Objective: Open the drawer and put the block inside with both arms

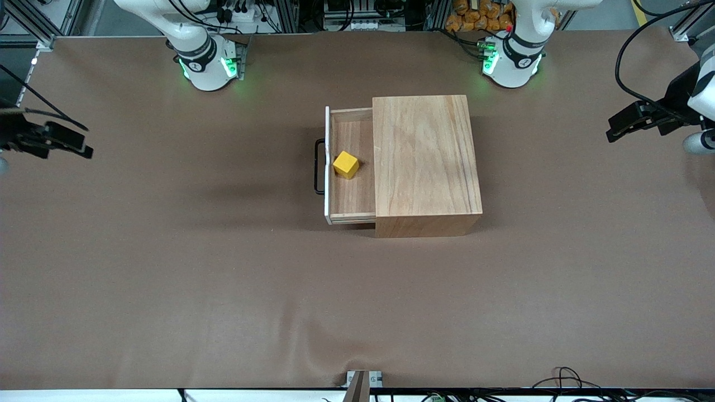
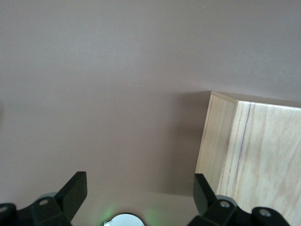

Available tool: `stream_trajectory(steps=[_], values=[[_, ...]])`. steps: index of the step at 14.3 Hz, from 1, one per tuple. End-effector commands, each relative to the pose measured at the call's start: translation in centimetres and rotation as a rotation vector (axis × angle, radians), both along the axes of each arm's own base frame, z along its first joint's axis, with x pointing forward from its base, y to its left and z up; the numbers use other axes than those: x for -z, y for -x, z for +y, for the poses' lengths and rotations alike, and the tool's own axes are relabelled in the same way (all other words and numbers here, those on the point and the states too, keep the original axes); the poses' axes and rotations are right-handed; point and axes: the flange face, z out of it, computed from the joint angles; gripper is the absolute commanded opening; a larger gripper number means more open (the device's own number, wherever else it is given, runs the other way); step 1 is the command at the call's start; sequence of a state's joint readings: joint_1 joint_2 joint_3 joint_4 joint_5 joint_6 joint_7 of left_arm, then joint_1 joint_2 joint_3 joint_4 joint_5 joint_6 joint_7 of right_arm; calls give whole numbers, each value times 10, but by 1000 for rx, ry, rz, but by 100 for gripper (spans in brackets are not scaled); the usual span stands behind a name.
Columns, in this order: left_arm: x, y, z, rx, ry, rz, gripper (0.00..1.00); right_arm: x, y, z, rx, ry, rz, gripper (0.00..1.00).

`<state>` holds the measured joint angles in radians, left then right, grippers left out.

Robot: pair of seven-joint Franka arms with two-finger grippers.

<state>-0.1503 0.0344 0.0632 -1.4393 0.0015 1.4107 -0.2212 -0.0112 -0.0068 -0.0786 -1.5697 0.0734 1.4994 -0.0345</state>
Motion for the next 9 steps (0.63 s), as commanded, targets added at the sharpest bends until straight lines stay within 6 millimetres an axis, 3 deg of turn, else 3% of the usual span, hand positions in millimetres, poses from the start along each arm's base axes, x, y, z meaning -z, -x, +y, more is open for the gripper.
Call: stream_trajectory(steps=[1,3,9], values=[[-1,8,6,-1,-12,2,100,-7,19,1,-21,24,4,100],[1,7,18,-21,-12,2,100,-19,20,4,-23,26,1,100],[3,6,19,-24,-12,4,100,-33,29,3,-18,38,30,100]])
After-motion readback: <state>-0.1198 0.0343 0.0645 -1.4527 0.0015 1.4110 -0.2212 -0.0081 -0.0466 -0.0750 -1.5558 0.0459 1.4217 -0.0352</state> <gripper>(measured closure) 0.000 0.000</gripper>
